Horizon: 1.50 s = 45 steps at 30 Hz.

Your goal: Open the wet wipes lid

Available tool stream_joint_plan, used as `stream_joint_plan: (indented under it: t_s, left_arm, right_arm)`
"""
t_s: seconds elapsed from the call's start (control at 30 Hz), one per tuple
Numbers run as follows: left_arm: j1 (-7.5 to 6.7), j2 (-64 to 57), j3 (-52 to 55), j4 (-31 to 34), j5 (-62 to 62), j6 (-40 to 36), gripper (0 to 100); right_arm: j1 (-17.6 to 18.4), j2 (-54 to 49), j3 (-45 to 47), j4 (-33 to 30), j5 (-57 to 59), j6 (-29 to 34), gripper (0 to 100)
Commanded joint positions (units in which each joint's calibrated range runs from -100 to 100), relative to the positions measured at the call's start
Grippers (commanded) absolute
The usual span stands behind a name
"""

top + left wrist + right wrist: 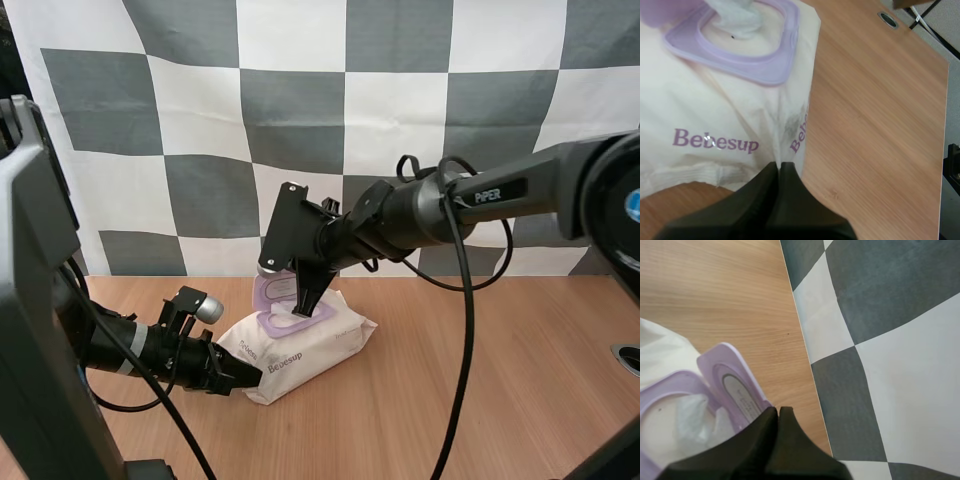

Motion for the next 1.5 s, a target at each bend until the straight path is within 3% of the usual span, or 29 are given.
stream_joint_plan:
  t_s: [0.0, 0.77, 0.87, 0.93, 1.0, 1.07, 1.13, 1.33, 1.47]
  left_arm:
    - [-0.04, 0.1, 0.0, 0.1, 0.0, 1.0, 0]
    - [-0.04, 0.1, 0.0, -1.3, 0.0, 1.0, 0]
    - [-0.04, -0.1, 0.0, -1.4, 0.0, 0.9, 15]
    - [-0.04, -0.2, 0.0, -1.9, 0.0, 0.3, 35]
    - [-0.04, -1.0, 0.0, -3.4, 0.0, -1.8, 56]
    - [-0.04, -2.5, 0.0, -3.8, 0.0, -2.7, 70]
    - [-0.04, -5.0, 0.0, -3.8, 0.0, -3.6, 76]
    - [-0.04, -17.0, -0.5, -3.7, -1.6, -6.1, 76]
    - [-0.04, -28.1, -3.1, -4.7, -3.9, -11.6, 76]
  right_arm:
    - [0.0, 2.8, -0.9, -0.1, -0.2, 0.0, 0]
    - [0.0, 8.8, -4.6, 0.5, -3.6, 0.0, 0]
    - [0.0, 8.8, -4.6, 3.2, -3.6, 0.0, 1]
    - [0.0, 8.8, -4.6, 3.3, -3.6, 0.0, 23]
    - [0.0, 8.8, -4.6, 3.3, -3.6, 0.0, 55]
    - [0.0, 8.5, -4.6, 3.3, -5.6, 0.0, 74]
    - [0.0, 7.5, -4.4, 3.3, -7.5, 0.0, 73]
    - [0.0, -1.1, -4.4, 3.3, -7.6, 4.9, 72]
    - [-0.7, -10.5, -4.4, 3.3, -6.8, 7.8, 72]
